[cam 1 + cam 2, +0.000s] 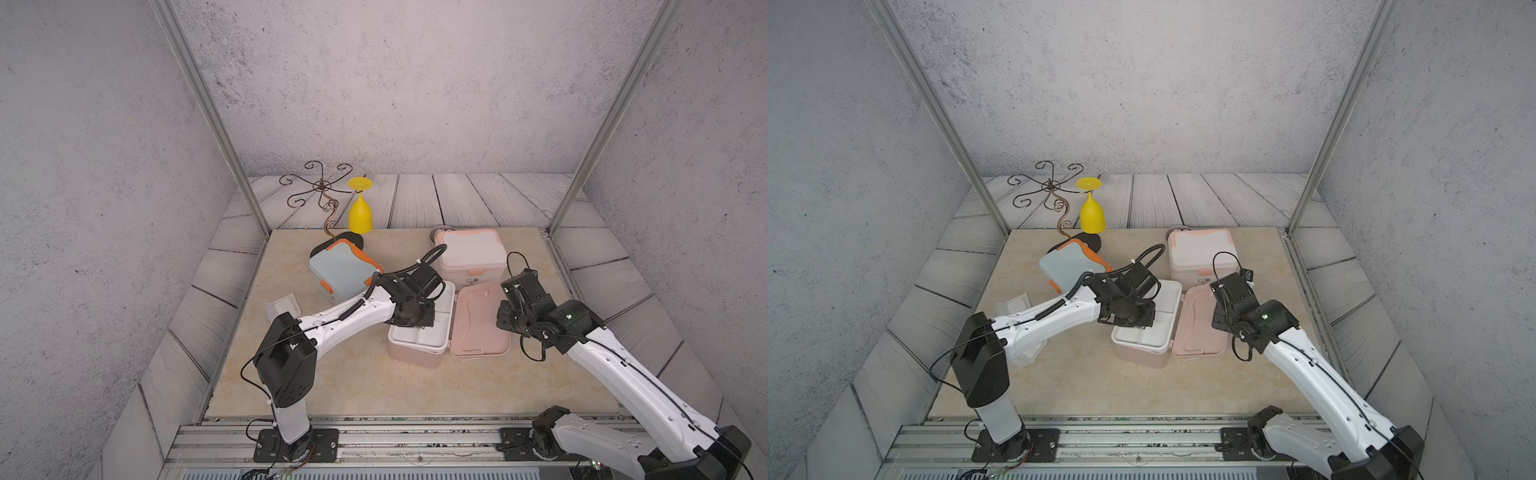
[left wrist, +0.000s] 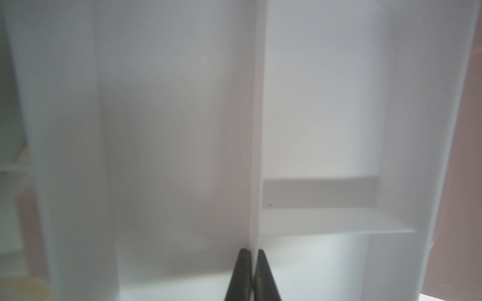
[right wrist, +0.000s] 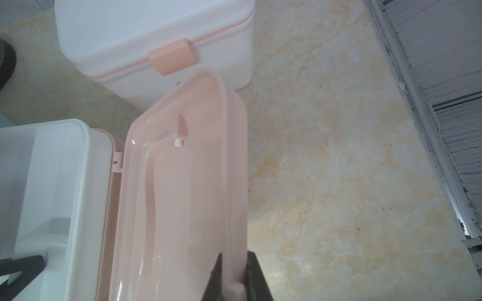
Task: Open first aid kits and take out gauze
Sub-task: Place the compartment layer in the first aid kit.
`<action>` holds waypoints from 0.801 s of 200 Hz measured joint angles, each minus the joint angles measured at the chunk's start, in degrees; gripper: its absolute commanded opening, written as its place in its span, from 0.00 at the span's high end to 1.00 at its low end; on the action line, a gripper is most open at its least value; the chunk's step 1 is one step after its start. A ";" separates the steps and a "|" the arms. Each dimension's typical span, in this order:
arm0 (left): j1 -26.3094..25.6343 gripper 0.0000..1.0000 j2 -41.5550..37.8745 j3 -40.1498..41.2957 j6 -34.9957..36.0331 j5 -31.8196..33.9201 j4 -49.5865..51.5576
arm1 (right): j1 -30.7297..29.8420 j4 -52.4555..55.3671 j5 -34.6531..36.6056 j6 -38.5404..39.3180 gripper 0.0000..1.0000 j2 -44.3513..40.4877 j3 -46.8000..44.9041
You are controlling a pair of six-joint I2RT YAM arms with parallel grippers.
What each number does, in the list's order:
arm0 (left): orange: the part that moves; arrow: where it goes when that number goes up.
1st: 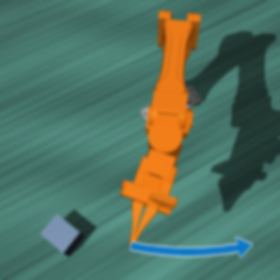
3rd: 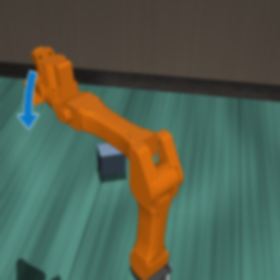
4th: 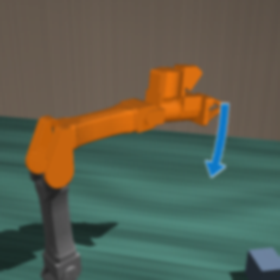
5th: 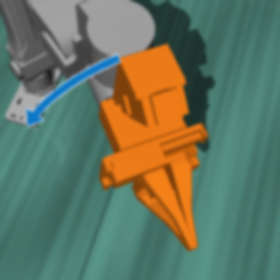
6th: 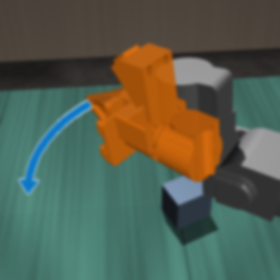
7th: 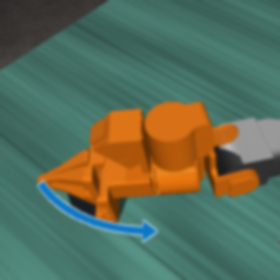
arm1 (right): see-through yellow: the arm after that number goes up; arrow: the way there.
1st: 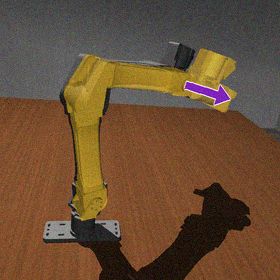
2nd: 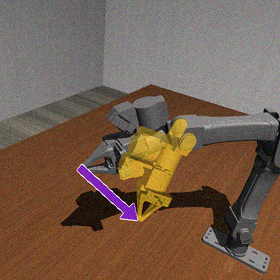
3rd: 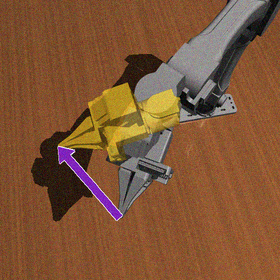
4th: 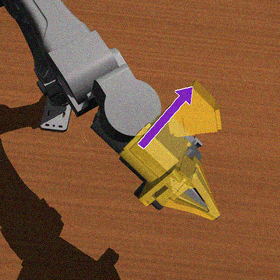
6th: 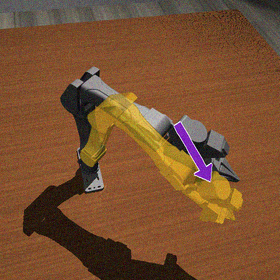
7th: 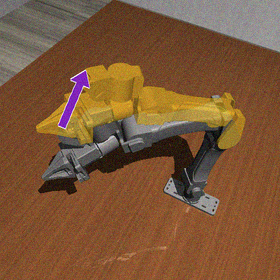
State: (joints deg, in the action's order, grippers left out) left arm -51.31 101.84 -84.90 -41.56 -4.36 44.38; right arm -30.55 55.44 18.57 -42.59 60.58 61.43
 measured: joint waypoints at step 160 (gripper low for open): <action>-3.39 1.00 8.59 -10.38 2.21 12.02 11.54 | 0.00 0.50 0.09 0.85 1.00 0.74 1.36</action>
State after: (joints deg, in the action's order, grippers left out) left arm -54.70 110.43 -95.29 -39.35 7.66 55.92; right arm -30.55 55.94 18.65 -41.74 61.32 62.78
